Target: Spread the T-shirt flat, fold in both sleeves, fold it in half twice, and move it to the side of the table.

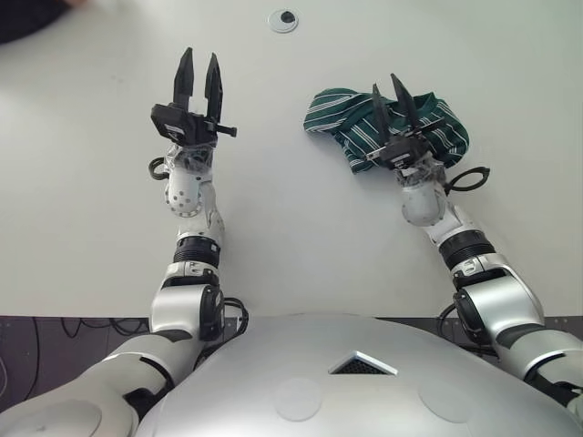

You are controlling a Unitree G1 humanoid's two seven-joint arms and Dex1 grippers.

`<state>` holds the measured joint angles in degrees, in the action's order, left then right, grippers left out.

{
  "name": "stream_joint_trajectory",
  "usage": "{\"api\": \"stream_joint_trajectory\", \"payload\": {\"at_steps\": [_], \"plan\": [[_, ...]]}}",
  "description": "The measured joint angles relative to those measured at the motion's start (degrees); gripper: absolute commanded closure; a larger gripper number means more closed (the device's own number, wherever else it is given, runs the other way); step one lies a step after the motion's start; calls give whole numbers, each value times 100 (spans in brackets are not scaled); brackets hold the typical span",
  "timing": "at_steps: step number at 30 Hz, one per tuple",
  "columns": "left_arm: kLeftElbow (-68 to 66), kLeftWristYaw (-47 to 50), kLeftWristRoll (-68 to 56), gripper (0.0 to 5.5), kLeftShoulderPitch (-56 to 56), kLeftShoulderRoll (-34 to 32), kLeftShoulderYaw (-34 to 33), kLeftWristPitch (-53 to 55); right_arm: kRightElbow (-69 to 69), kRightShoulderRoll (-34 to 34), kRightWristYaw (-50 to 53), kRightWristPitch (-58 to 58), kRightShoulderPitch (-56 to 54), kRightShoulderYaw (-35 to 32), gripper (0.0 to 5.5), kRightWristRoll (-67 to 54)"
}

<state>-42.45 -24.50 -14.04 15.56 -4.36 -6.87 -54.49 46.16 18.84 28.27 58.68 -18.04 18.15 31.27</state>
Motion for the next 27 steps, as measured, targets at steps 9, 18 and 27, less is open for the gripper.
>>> {"api": "stream_joint_trajectory", "payload": {"at_steps": [9, 18, 27], "plan": [[-79, -202, -99, 299, 57, 8, -18, 78, 42, -23, -157, -26, -4, -71, 322, 59], [-230, 91, 201, 299, 153, 14, -42, 83, 71, -29, 64, -62, -13, -118, 322, 291], [-555, 1570, 1718, 299, 293, -8, -6, -459, 15, -36, -189, -36, 13, -169, 322, 10]]}}
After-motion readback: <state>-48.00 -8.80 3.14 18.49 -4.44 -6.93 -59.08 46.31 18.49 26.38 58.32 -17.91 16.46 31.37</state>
